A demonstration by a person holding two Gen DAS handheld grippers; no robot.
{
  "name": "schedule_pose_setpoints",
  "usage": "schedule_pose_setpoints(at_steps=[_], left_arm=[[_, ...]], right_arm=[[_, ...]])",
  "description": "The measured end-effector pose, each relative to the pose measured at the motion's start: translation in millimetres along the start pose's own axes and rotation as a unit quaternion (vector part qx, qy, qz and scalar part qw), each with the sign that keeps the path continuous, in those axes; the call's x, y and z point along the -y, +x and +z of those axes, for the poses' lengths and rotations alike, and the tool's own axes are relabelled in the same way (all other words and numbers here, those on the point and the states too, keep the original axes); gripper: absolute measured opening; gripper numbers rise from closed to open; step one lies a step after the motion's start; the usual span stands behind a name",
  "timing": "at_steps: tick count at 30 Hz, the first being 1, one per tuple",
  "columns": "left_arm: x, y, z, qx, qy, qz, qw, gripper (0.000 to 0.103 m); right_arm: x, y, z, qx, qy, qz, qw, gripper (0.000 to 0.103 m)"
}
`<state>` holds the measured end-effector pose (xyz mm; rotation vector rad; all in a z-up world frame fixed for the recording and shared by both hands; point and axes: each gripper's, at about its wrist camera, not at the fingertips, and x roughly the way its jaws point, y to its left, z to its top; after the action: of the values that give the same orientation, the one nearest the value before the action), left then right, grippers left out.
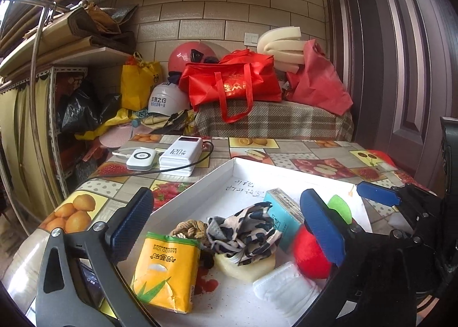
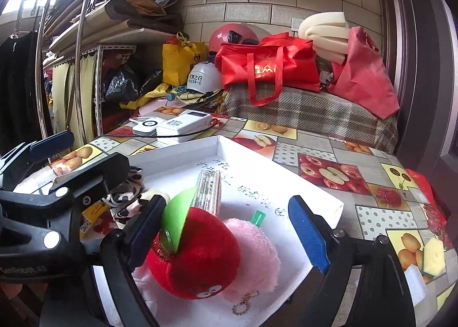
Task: Organize soft objects
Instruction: 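Lower the red apple plush into the box and open the right gripper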
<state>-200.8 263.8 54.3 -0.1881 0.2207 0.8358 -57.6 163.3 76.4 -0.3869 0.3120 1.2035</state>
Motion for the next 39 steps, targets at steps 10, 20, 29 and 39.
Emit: schedule_pose_setpoints(at_steps=[10,20,29,39], left_arm=[[-2.1,-3.1,-1.0,0.001,-0.006,0.012,0.9999,0.103],[-1.5,-5.9,-1.7,0.002,-0.011,0.025,0.9996,0.103],[-1.2,-9.2,-2.2,0.003,-0.016,0.036,0.9992,0.103],[-2.1,-17.6,-5.4,0.004,-0.026,0.038,0.9989,0.103]], right_arm=[[1.5,-2.5,-0.8,0.006,0.003,-0.011,1.000,0.089],[8.2,-10.9,-2.8,0.022,0.023,-0.019,0.999,0.090],[5.7,-17.4,-5.1,0.027,0.021,-0.020,0.999,0.090],[5.6,-32.0,-9.5,0.049,0.025,-0.018,0.998,0.090]])
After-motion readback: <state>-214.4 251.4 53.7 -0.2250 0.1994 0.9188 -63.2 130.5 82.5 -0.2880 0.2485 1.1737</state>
